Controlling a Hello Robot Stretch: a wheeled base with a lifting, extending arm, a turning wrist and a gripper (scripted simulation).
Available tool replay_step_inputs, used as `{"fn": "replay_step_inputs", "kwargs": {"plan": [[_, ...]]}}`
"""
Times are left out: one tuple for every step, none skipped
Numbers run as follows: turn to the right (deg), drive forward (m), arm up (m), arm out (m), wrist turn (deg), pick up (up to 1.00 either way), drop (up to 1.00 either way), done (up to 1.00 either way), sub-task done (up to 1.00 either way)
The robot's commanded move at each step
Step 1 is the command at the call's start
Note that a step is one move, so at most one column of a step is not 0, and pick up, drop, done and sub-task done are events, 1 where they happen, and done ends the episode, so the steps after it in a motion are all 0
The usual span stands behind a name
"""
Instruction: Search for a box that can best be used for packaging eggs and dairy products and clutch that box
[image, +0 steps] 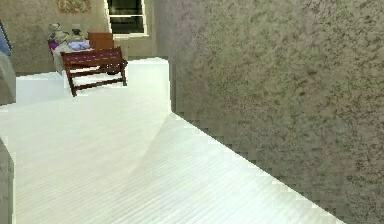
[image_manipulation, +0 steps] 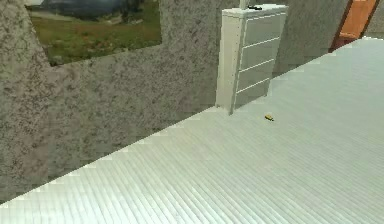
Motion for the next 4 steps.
{"fn": "replay_step_inputs", "kwargs": {"plan": [[-30.0,0.00,0.00,0.00,0.0,0.00,0.00,0.00,0.00],[0.0,0.05,0.00,0.00,0.0,0.00,0.00,0.00,0.00],[0.0,1.00,0.00,0.00,0.0,0.00,0.00,0.00,0.00],[0.0,1.00,0.00,0.00,0.0,0.00,0.00,0.00,0.00]]}}
